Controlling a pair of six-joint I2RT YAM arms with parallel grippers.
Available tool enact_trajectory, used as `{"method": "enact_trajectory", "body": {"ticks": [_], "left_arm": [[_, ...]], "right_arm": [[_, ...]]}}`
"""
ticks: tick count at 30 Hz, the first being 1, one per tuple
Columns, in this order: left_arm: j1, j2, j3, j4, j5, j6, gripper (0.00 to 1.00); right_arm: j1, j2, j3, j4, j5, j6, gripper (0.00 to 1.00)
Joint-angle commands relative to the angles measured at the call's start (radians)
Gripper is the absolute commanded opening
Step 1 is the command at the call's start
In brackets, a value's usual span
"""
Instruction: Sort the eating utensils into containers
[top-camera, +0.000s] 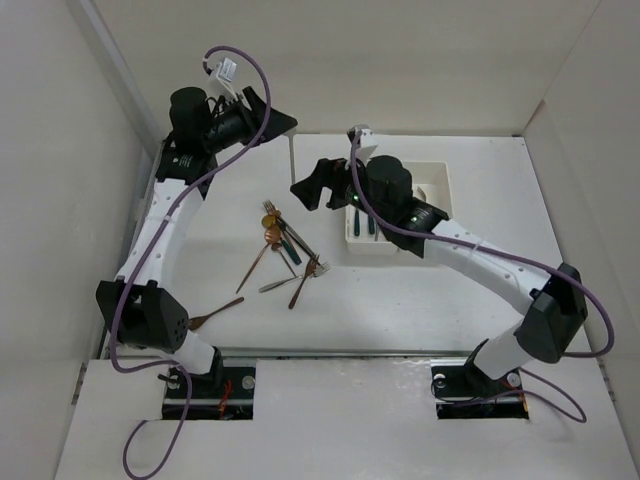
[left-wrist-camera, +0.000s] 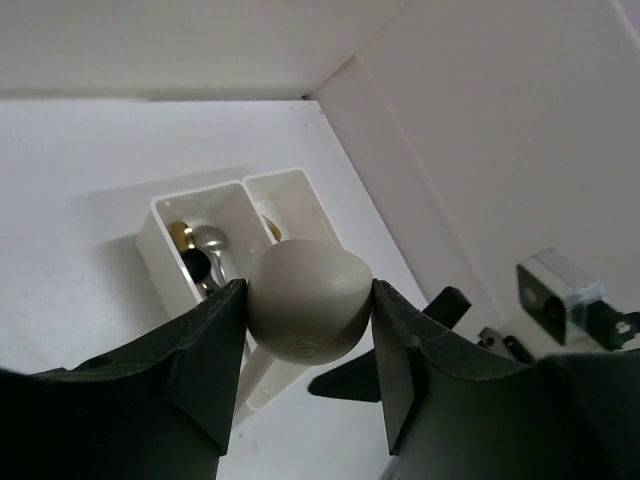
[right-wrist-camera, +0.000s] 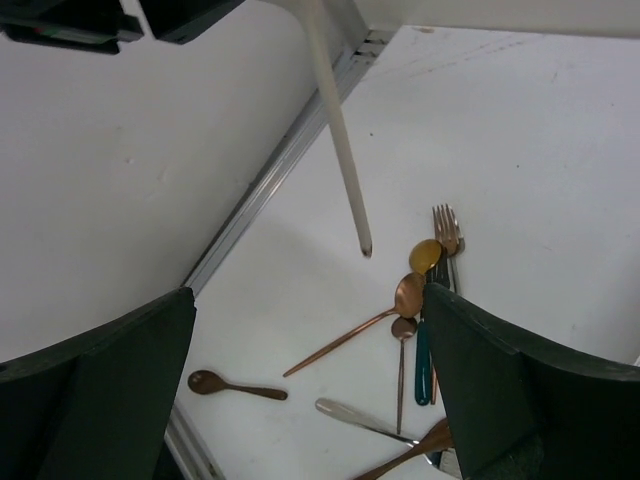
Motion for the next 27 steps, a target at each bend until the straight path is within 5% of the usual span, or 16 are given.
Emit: {"method": "enact_trajectory", "body": {"ticks": [1, 9, 15, 19, 20, 21, 22, 26, 27], "left_arm": [[-0.01, -0.021, -0.017, 0.112, 0.007, -0.196, 0.05], [-0.01, -0.061, -0.065, 0.092, 0.027, -0.243, 0.05], [-0.01, -0.081, -0.12, 0.105, 0.056, -0.308, 0.05], [-0.01, -0.081, -0.146, 0.105, 0.056, -0.32, 0.06], [-0.01, -0.081, -0.146, 0.105, 0.066, -0.32, 0.06], [-0.01, -0.081, -0.146, 0.105, 0.066, -0.302, 0.08], [-0.01, -0.072, -0.146, 0.105, 0.066, -0.286, 0.11], [-0.01, -0.037, -0.081, -0.074, 0.057, 0.0, 0.65], [-0.01, -0.028, -0.053, -0.208, 0.035, 0.108, 0.94]], "right_arm": [[0.015, 0.016, 0.037, 0.086, 0.086, 0.058, 1.0], [0.015, 0.122, 0.109, 0.086, 0.141, 0.011, 0.93], [0.015, 0.191, 0.166, 0.086, 0.14, 0.01, 0.73], [0.015, 0.224, 0.177, 0.086, 0.152, 0.01, 0.39], [0.015, 0.224, 0.177, 0.086, 0.166, 0.01, 0.14], [0.015, 0.224, 0.177, 0.086, 0.175, 0.01, 0.0], [0.015, 0.224, 0.186, 0.086, 0.186, 0.01, 0.0], [0.015, 0.175, 0.133, 0.086, 0.238, -0.002, 0.0], [0.004, 0.135, 0.11, 0.086, 0.251, -0.014, 0.0]]}}
